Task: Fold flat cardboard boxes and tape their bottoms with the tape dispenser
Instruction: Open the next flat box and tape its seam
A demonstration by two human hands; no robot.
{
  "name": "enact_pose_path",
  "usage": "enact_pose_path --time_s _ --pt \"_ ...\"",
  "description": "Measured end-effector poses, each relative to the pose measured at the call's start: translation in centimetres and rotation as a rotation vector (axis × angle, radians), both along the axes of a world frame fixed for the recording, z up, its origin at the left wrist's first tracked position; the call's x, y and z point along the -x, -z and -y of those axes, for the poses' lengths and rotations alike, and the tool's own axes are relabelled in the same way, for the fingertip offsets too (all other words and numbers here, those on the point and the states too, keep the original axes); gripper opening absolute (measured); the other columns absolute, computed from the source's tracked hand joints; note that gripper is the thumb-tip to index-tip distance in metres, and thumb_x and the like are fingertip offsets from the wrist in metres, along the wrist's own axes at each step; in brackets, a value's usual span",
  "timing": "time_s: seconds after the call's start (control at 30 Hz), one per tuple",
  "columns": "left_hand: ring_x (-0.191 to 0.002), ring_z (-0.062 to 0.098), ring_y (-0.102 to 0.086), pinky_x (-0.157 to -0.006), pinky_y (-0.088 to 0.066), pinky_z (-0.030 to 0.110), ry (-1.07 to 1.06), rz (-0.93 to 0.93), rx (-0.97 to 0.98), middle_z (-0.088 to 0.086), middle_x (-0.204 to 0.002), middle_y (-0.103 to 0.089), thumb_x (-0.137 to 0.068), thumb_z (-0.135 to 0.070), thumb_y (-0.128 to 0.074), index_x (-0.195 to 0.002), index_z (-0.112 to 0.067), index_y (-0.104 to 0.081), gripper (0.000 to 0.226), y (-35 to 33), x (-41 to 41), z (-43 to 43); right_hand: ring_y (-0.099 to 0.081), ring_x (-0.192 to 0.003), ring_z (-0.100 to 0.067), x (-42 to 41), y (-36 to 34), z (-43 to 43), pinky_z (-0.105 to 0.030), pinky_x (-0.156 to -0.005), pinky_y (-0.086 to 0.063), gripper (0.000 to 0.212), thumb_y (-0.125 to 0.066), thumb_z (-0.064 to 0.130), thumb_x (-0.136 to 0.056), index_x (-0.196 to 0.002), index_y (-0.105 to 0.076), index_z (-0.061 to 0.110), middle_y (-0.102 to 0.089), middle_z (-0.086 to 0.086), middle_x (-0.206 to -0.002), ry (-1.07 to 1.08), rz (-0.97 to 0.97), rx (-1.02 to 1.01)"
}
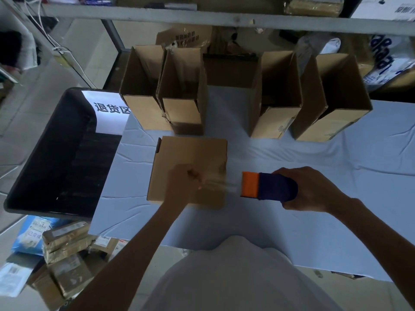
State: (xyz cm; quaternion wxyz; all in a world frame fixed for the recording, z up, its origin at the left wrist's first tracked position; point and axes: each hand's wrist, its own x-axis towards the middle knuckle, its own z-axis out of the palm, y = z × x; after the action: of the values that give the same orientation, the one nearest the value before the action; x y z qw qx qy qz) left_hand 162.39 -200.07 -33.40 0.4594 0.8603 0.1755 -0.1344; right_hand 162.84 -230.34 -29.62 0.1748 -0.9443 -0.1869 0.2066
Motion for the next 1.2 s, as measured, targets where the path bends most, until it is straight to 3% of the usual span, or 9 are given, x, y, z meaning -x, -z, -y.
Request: enact_pose_path --time_s 0.07,0.13,0.3,0.57,0.7,0.9,1.03,1.13,1.2 --pt "-0.073 0.032 -0.066 -0.073 -0.056 0.039 -0.032 -0.032 0.093 0.009 -0.073 -0.067 -0.082 0.0 -0.064 -0.071 -0.011 -0.069 0.016 0.4 0.4 0.3 -0.059 -0.074 -0.006 -0.2 0.2 0.2 -0.009 -0.059 -0.038 0.059 -0.082 0.022 -0.054 -0.109 -0.06 0.027 -0.066 0.015 -0.085 0.01 -0.007 0.005" --pt "-0.073 0.035 -0.066 -0.074 -0.057 0.042 -0.06 -0.016 0.111 0.012 -0.073 -0.068 -0.082 0.0 -0.066 -0.075 -0.008 -0.071 0.011 0.6 0.9 0.4 -0.06 -0.075 -0.006 -0.3 0.4 0.3 -0.01 -0.06 -0.04 0.058 -0.081 0.023 -0.055 -0.108 -0.059 0.029 -0.065 0.016 -0.085 0.009 -0.029 0.018" --pt "-0.059 0.014 -0.06 -0.06 -0.052 0.024 -0.052 0.063 0.123 0.0 -0.063 -0.064 -0.08 0.009 -0.062 -0.073 -0.006 -0.07 0.018 0.3 1.5 1.0 -0.061 -0.075 -0.006 -0.4 1.0 0.3 -0.016 -0.061 -0.048 0.056 -0.079 0.023 -0.056 -0.108 -0.059 0.03 -0.066 0.014 -0.084 0.028 -0.068 0.017" --pt "-0.059 -0.005 -0.06 -0.06 -0.045 0.001 -0.071 0.164 0.073 -0.004 -0.071 -0.063 -0.086 0.005 -0.06 -0.089 0.004 -0.069 0.01 0.3 1.3 1.5 -0.061 -0.074 -0.006 -1.0 1.5 0.3 -0.016 -0.06 -0.046 0.059 -0.079 0.024 -0.056 -0.11 -0.058 0.031 -0.065 0.015 -0.084 0.03 -0.057 0.013" --pt "-0.066 0.004 -0.059 -0.065 -0.044 0.0 -0.068 0.192 0.056 -0.003 -0.075 -0.066 -0.084 -0.003 -0.066 -0.088 -0.004 -0.07 0.006 0.6 0.6 1.4 -0.061 -0.074 -0.006 -1.6 1.7 0.2 -0.012 -0.057 -0.04 0.059 -0.08 0.023 -0.056 -0.11 -0.059 0.027 -0.066 0.014 -0.085 0.019 -0.027 0.014" --pt "-0.071 0.013 -0.064 -0.08 -0.053 0.02 -0.09 0.178 0.124 0.021 -0.092 -0.068 -0.089 0.002 -0.059 -0.097 0.01 -0.066 0.014 2.0 0.1 0.6 -0.062 -0.077 -0.01 -2.0 2.1 -0.1 -0.02 -0.063 -0.051 0.059 -0.081 0.025 -0.055 -0.109 -0.057 0.03 -0.065 0.014 -0.087 0.018 -0.024 0.0" --pt "-0.076 0.016 -0.064 -0.082 -0.053 0.025 -0.052 0.179 0.04 0.009 -0.087 -0.069 -0.084 -0.01 -0.068 -0.092 -0.002 -0.07 0.012 2.1 -0.2 0.8 -0.061 -0.075 -0.009 -2.3 2.5 -0.1 -0.025 -0.064 -0.054 0.058 -0.079 0.026 -0.055 -0.109 -0.057 0.03 -0.065 0.015 -0.086 0.019 -0.04 0.008" --pt "-0.085 0.025 -0.064 -0.087 -0.054 0.035 -0.073 0.13 0.11 0.013 -0.093 -0.068 -0.088 -0.013 -0.064 -0.097 -0.002 -0.068 0.016 2.0 0.1 1.0 -0.061 -0.073 -0.007 -2.2 2.7 -0.1 -0.022 -0.062 -0.052 0.057 -0.078 0.024 -0.055 -0.108 -0.057 0.03 -0.064 0.015 -0.083 0.024 -0.055 0.009" --pt "-0.082 0.02 -0.063 -0.081 -0.054 0.026 -0.076 0.138 0.109 0.007 -0.089 -0.067 -0.089 -0.015 -0.063 -0.092 -0.008 -0.067 0.008 1.9 0.3 1.3 -0.061 -0.071 -0.007 -2.2 2.8 -0.1 -0.022 -0.061 -0.053 0.056 -0.077 0.024 -0.056 -0.108 -0.058 0.029 -0.064 0.015 -0.082 0.018 -0.057 0.016"
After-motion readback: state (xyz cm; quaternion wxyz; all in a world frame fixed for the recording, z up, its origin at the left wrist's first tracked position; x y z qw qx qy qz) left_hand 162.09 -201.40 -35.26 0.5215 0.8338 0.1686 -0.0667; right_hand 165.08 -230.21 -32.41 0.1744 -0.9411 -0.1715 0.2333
